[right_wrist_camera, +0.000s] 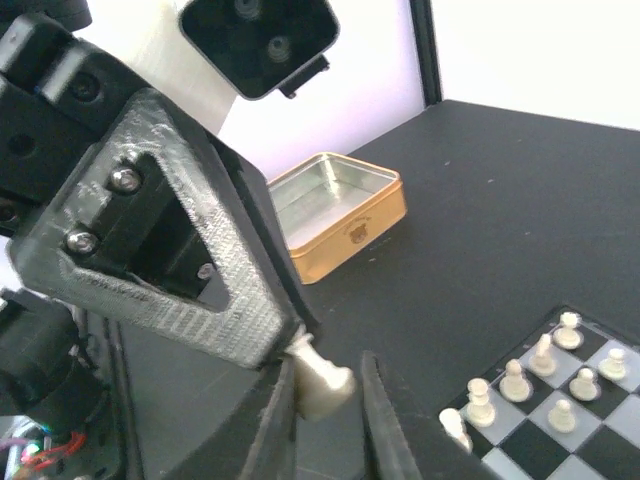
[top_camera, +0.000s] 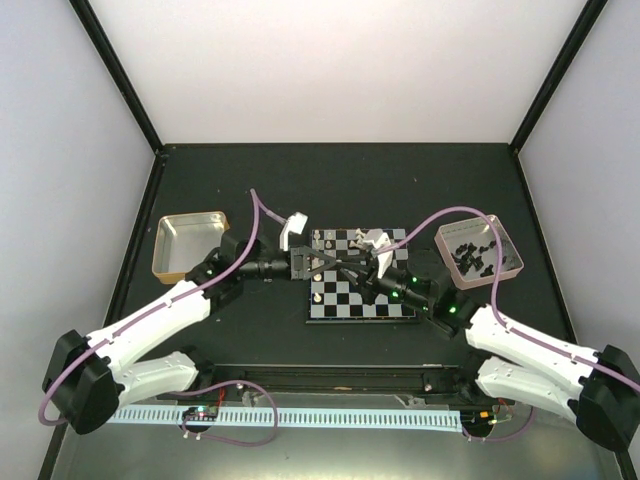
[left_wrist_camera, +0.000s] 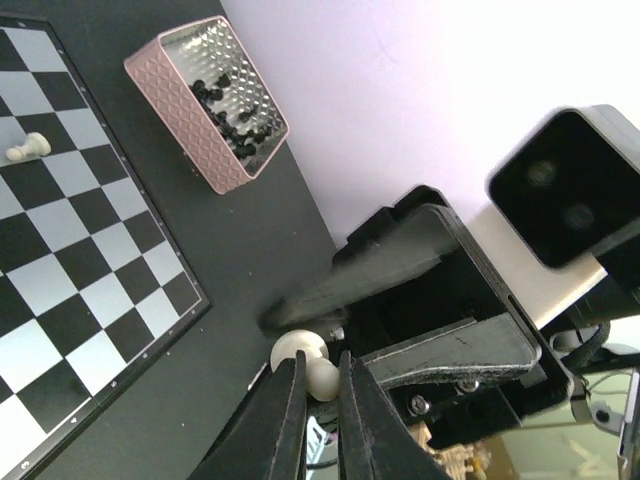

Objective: Set up the chess pieces on the board
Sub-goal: Place the chess piece on the chessboard.

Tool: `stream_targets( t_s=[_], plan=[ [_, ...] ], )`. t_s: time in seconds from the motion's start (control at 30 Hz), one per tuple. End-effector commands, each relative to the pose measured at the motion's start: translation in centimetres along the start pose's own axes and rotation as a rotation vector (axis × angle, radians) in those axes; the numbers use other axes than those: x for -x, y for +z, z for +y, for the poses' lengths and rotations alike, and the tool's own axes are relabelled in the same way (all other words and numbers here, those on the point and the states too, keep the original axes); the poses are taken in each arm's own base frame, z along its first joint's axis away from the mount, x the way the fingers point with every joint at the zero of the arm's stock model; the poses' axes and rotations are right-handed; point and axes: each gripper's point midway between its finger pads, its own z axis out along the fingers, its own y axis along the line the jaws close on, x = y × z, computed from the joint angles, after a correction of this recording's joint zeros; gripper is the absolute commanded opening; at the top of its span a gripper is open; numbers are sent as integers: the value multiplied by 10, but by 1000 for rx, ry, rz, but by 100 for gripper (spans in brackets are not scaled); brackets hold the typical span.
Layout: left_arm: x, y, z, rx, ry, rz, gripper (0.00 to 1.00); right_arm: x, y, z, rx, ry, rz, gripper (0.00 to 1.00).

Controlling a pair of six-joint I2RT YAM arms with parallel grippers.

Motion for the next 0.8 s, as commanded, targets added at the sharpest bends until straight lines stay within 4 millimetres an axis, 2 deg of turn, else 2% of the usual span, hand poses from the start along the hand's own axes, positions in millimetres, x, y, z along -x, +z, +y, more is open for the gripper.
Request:
stream_targets(
  t_s=[0.0,0.07,0.13,0.2,0.3,0.4,0.53,0.77],
  plan=[
    [17,1,-16,-22,84,-36,2,1,-3,1,-17,5,-1,33],
    [17,1,-3,41,91,-37,1,-1,-6,-8,-68,28,-2,52],
    [20,1,12,126,113,-53,2,-8,-11,-16,-112,48,-7,62],
    [25,-2,29,228,142,-70,1,-12,-18,-23,-155,73,-19,67],
    [30,-2,54,369,188,-77,2,-18,-30,-43,-267,119,-46,70],
    [31,2,78,535,237,-61,1,-29,-48,-76,-465,196,-69,71],
    [27,20,102,691,289,2,2,-48,-75,-115,-723,295,-85,72],
    [20,43,139,918,332,107,2,-69,-86,-129,-827,386,-63,73]
  ],
)
